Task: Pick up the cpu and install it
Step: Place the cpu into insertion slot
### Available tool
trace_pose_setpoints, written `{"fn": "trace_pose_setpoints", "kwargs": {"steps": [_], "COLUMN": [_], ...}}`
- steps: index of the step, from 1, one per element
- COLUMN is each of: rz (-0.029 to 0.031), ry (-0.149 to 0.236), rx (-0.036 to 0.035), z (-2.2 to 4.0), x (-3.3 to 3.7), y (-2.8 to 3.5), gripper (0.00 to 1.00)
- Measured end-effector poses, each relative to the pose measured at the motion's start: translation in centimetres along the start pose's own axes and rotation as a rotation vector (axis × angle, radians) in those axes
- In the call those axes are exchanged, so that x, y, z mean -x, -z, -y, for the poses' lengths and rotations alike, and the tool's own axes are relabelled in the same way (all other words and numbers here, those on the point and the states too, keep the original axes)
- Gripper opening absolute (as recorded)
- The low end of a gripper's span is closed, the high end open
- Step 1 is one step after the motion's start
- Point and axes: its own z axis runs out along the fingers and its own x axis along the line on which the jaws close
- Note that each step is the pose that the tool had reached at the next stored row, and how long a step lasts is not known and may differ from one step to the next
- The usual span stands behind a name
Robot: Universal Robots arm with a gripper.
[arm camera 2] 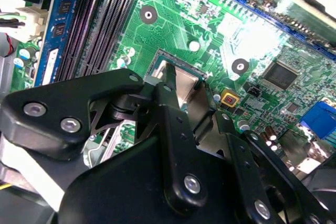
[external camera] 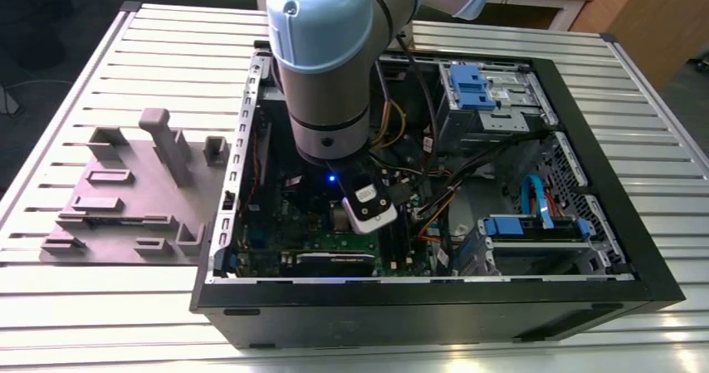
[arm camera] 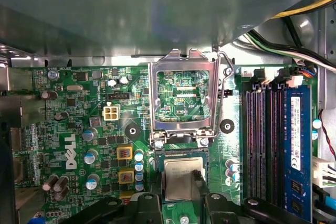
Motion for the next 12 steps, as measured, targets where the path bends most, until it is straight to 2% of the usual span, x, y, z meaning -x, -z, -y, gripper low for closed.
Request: {"fn": "trace_pose_setpoints", "kwargs": {"steps": [6, 12], "rz": [0.0002, 0.0001], "ry": [0.000, 0.000], "rx": [0.0002, 0.0001], "z": [0.00, 0.00], "x": [0.05, 0.04], "y": [0.35, 0.37], "gripper": [0.34, 0.34]}}
